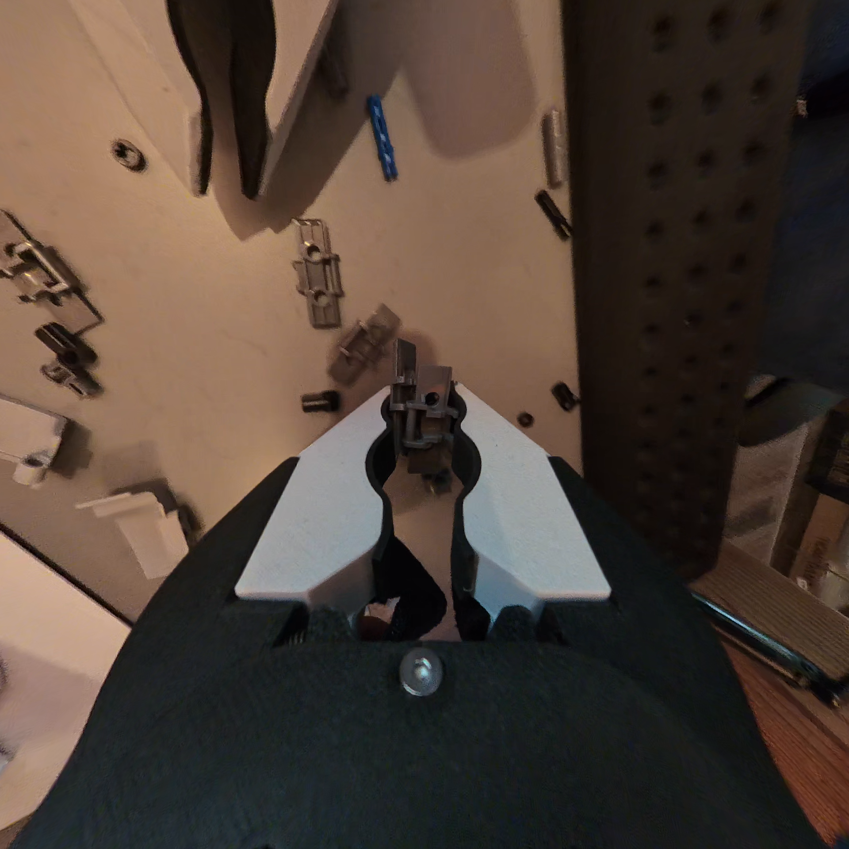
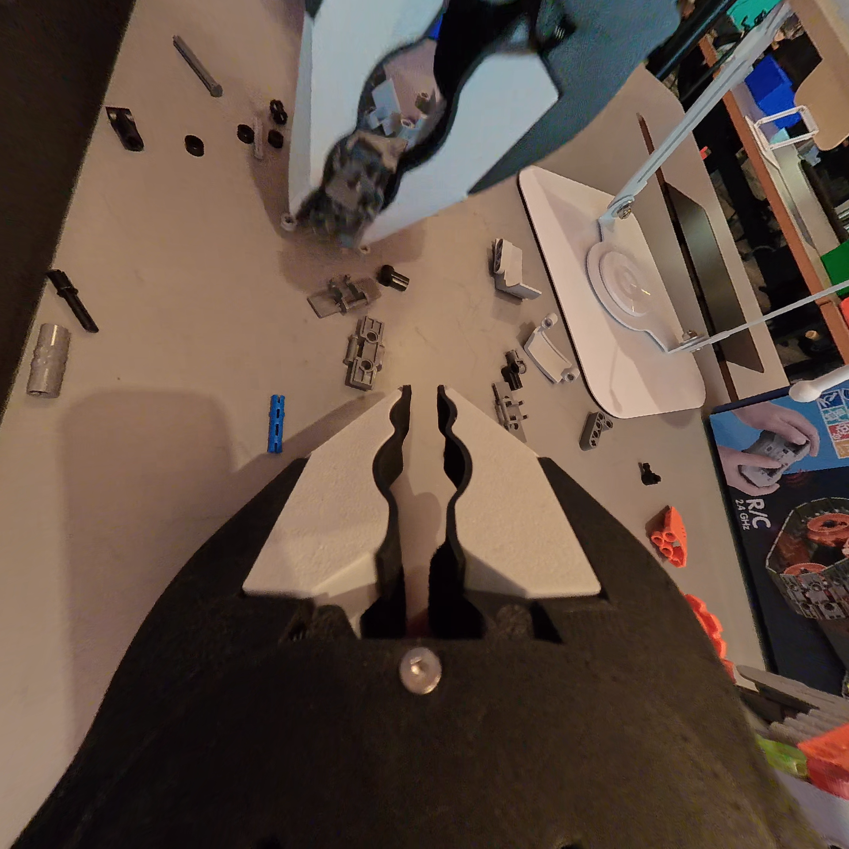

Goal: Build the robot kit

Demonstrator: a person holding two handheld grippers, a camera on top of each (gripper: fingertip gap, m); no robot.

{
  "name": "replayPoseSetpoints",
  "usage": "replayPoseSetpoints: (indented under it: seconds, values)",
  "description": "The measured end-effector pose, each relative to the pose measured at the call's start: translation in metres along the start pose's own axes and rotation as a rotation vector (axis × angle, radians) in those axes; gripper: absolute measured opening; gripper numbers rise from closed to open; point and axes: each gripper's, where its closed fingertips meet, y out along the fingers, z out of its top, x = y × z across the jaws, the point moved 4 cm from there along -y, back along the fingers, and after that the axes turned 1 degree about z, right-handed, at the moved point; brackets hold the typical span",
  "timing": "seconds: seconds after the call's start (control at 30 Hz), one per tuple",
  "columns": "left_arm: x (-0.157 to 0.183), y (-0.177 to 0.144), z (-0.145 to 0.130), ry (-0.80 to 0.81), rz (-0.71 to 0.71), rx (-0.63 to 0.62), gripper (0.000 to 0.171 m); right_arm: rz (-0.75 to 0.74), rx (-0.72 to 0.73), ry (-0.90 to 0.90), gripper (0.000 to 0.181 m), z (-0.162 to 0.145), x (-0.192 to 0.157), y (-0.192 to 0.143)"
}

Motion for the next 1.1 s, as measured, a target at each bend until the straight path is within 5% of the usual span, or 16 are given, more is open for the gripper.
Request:
replayPoseSetpoints:
  seconds: [0.2,0.37,0.57,0.7,0.77,0.9,1.1]
  values:
    - [-0.005,-0.003,0.0,-0.014,0.111,0.042,0.051,0.008,0.009,0.003,0.009,0.002,-0.001,-0.001]
    - [0.005,-0.043,-0.022,-0.051,0.284,0.057,0.059,0.002,0.009,0.01,0.009,0.001,0.001,-0.001]
    - [0.052,-0.134,-0.102,-0.229,0.454,0.052,0.061,0.003,0.01,0.025,0.009,-0.001,0.002,-0.001]
    - [0.06,-0.188,-0.194,-0.464,0.663,-0.017,0.086,0.005,0.002,0.028,0.009,-0.003,0.001,0.001]
    - [0.062,-0.186,-0.235,-0.584,0.644,-0.016,0.093,0.006,-0.006,0.03,0.009,-0.005,0.001,0.002]
    - [0.055,-0.133,-0.297,-0.687,0.537,-0.14,0.099,0.009,-0.021,0.034,0.009,-0.009,0.0,0.004]
    - [0.017,-0.074,-0.319,-0.612,0.511,-0.187,0.124,0.012,-0.026,0.039,0.01,-0.011,0.0,0.005]
